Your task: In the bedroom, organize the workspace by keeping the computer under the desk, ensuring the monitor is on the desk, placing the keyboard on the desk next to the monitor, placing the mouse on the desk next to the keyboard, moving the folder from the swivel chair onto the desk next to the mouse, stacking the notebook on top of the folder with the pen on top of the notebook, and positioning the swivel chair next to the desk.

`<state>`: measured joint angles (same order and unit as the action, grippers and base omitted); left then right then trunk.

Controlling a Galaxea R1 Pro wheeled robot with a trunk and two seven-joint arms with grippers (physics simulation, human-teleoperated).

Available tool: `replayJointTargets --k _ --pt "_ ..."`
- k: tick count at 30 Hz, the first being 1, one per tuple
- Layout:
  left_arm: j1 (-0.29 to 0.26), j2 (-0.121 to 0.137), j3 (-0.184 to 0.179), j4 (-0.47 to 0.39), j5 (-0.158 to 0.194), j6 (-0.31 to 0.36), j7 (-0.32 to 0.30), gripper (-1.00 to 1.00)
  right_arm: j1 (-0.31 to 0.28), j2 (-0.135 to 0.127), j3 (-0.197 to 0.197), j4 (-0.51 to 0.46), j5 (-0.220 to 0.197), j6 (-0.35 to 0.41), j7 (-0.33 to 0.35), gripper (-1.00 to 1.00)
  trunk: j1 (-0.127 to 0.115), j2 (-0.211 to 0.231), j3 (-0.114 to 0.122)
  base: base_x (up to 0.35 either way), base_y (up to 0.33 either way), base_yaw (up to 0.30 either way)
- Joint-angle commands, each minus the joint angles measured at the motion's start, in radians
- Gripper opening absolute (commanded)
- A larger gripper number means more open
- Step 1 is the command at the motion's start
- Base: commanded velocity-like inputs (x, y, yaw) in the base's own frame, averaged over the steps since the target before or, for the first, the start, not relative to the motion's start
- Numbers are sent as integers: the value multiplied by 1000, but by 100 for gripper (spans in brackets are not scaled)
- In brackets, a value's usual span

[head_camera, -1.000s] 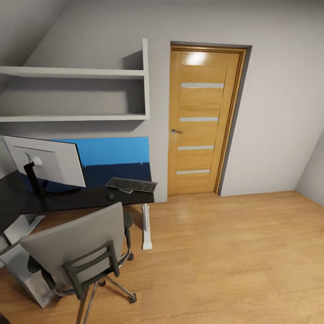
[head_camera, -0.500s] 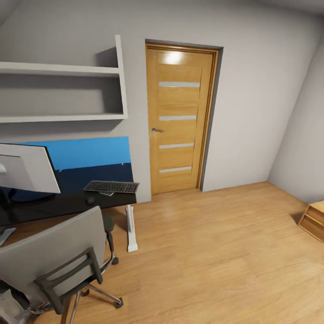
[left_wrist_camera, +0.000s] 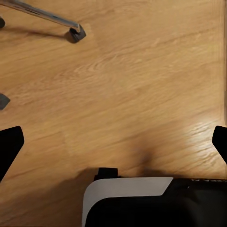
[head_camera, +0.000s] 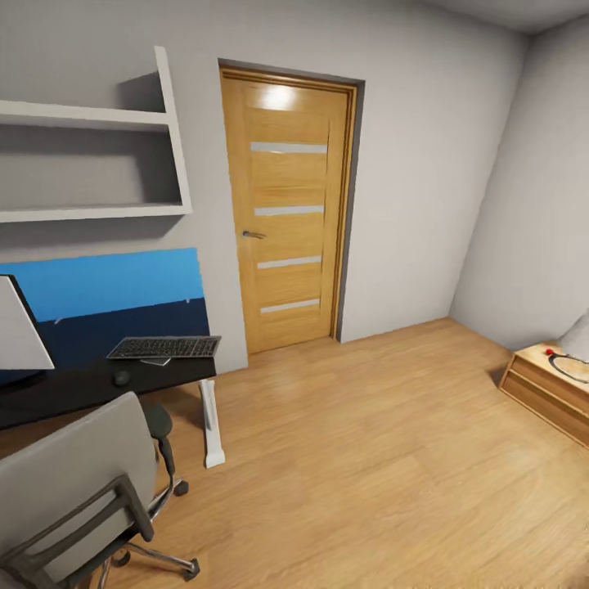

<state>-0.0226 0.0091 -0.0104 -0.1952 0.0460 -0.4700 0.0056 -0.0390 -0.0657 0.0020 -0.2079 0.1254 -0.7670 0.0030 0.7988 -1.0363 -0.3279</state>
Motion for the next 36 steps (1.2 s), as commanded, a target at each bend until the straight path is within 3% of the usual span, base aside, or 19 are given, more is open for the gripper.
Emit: replayJointTargets --k 1,14,36 --pt "0 0 -2 0 5 -3 1 100 -1 0 0 1 3 -3 1 100 0 -1 -2 12 0 -248" --pt "0 0 0 0 5 -3 1 100 -1 1 -1 2 3 -2 0 100 0 -1 -12 216 71 -231" --pt "0 0 0 0 5 -2 1 100 -1 0 -2 4 3 -1 0 100 0 -1 -12 319 50 -9"
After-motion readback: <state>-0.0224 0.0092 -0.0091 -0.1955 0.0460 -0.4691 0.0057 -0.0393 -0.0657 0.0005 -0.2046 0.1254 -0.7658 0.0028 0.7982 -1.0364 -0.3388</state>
